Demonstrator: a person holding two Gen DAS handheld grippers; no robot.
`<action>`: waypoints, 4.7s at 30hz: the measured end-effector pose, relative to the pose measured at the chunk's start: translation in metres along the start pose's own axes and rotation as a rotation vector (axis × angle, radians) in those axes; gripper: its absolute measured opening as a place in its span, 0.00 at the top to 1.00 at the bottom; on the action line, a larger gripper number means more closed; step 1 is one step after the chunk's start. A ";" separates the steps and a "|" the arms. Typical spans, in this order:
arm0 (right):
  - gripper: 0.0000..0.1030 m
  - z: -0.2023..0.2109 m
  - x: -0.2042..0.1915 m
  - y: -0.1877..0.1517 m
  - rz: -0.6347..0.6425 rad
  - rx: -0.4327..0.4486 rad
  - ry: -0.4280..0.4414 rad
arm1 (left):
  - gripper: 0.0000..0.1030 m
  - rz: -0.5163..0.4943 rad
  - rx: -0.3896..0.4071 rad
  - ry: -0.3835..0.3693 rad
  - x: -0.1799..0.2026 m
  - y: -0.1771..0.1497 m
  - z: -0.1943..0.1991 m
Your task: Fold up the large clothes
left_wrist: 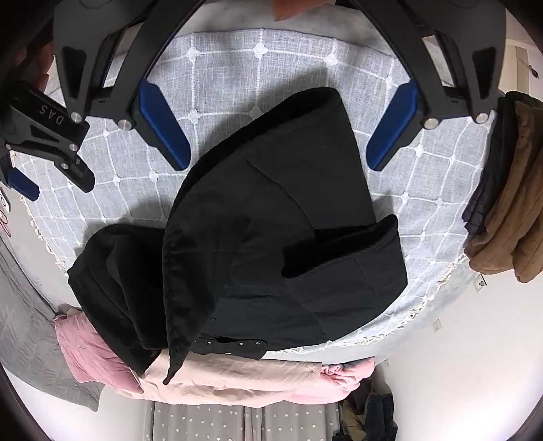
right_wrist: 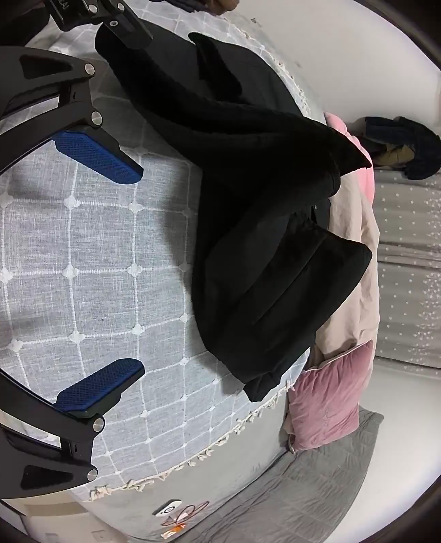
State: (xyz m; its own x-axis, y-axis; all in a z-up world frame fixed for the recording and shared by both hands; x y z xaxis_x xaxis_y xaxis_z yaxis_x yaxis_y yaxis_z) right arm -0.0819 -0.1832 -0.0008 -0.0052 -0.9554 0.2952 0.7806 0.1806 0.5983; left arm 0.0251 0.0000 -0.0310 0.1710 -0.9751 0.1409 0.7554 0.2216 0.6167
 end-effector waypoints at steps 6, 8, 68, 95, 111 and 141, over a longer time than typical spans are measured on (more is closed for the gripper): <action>0.00 0.001 0.000 0.001 0.002 -0.001 -0.002 | 0.00 0.003 0.000 0.000 0.000 0.000 0.000; 0.00 0.001 0.000 0.001 0.003 -0.001 -0.002 | 0.00 0.003 -0.001 0.000 0.000 -0.001 0.000; 0.00 -0.020 0.012 -0.012 -0.027 -0.049 0.031 | 0.00 0.066 -0.063 -0.079 -0.008 0.010 -0.027; 0.00 -0.037 0.043 -0.034 -0.177 -0.106 0.152 | 0.63 0.529 -0.494 -0.592 -0.079 -0.010 -0.087; 0.00 -0.035 0.134 -0.073 -0.534 -0.028 0.300 | 0.92 0.320 -0.202 -0.178 -0.190 0.011 -0.046; 0.21 -0.039 0.015 -0.003 -0.069 0.046 -0.009 | 0.24 0.221 -0.008 -0.122 -0.137 0.002 -0.033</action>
State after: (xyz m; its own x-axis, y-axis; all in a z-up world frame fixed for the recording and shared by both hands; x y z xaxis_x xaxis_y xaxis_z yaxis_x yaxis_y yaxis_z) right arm -0.0601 -0.2073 -0.0267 -0.0637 -0.9638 0.2588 0.7484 0.1254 0.6513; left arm 0.0246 0.1343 -0.0748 0.2550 -0.8955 0.3647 0.7132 0.4289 0.5544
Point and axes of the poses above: each gripper's, at about its wrist camera, not at the fingertips, and z roughly against the way its jaws point, x to its right, y to its top, the point moved 4 cm from there along -z, roughly the way its jaws point, and after that the axes turned 15 degrees about z, right-handed, at the moved point
